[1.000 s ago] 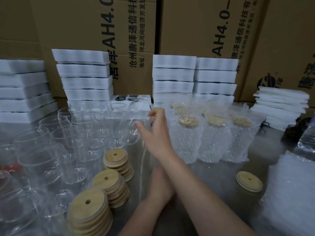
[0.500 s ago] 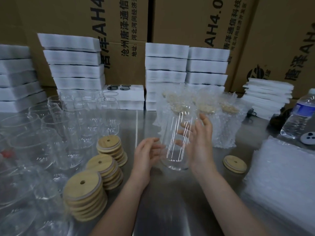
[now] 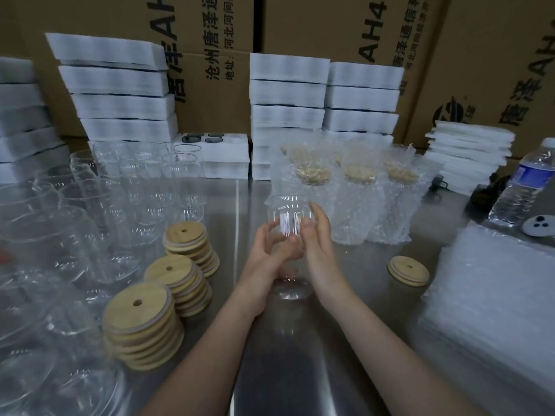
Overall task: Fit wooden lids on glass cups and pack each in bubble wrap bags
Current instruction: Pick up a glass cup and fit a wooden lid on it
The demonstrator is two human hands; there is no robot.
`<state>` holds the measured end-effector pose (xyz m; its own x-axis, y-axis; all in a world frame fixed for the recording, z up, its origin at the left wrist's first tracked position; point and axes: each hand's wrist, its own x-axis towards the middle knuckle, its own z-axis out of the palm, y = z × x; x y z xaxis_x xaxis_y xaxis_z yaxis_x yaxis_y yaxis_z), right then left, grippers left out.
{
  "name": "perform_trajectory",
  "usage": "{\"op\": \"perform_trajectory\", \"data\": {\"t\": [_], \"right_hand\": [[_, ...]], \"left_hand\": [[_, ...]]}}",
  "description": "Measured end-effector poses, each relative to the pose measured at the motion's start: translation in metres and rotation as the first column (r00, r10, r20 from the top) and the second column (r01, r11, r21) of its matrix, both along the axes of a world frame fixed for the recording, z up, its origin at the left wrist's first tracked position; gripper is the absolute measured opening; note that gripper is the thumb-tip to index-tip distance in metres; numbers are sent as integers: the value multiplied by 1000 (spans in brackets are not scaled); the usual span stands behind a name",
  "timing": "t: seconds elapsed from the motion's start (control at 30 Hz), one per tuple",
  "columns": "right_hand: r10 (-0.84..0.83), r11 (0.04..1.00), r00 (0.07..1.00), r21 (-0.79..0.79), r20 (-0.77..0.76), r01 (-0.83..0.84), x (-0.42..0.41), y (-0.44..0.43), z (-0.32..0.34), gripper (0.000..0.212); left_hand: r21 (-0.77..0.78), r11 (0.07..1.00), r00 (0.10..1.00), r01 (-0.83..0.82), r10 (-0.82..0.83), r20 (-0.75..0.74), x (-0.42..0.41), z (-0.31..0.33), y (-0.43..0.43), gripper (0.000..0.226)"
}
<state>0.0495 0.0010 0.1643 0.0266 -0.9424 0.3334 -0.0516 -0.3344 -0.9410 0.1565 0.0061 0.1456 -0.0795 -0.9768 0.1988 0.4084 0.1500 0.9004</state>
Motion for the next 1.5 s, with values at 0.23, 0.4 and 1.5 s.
{"op": "perform_trajectory", "data": {"t": [0.23, 0.4, 1.5], "right_hand": [[90, 988, 990, 118, 113, -104, 5, -4, -2, 69], [127, 970, 958, 170, 258, -174, 5, -8, 0, 45], [1, 949, 888, 278, 459, -145, -4, -21, -9, 28]], "left_hand": [[38, 998, 996, -41, 44, -76, 4, 0, -6, 68], [89, 996, 988, 29, -16, -151, 6, 3, -8, 51], [-12, 1000, 993, 0, -1, -122, -3, -6, -19, 72]]}}
